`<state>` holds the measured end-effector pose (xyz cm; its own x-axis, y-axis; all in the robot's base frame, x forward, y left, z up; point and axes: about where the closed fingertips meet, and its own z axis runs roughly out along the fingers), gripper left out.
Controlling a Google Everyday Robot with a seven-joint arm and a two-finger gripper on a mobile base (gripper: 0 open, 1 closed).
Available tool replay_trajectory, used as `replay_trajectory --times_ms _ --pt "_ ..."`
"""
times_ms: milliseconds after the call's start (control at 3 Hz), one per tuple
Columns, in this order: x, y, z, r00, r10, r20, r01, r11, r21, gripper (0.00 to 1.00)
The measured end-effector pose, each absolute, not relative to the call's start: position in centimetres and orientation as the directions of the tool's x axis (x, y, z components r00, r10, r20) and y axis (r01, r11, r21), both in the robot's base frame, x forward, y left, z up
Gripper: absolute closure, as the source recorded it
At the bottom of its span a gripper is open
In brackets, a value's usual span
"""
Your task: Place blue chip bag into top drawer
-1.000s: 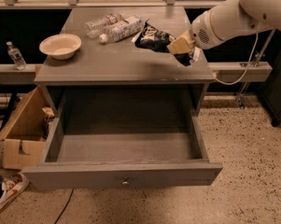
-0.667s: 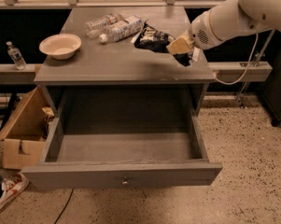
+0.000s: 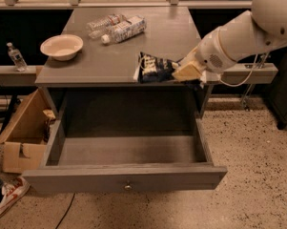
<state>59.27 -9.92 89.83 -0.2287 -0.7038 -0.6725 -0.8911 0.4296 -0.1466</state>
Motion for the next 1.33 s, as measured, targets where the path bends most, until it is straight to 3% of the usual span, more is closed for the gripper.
replay_trajectory --times_ms 333,1333 --pt "54.1 -9.1 86.2 -0.151 -0.78 -0.607 -0.943 0.298 -0.147 1.0" --pt "55.1 -8.4 77.6 -0.213 -0.819 -0.533 -0.941 0.318 -0.112 1.0"
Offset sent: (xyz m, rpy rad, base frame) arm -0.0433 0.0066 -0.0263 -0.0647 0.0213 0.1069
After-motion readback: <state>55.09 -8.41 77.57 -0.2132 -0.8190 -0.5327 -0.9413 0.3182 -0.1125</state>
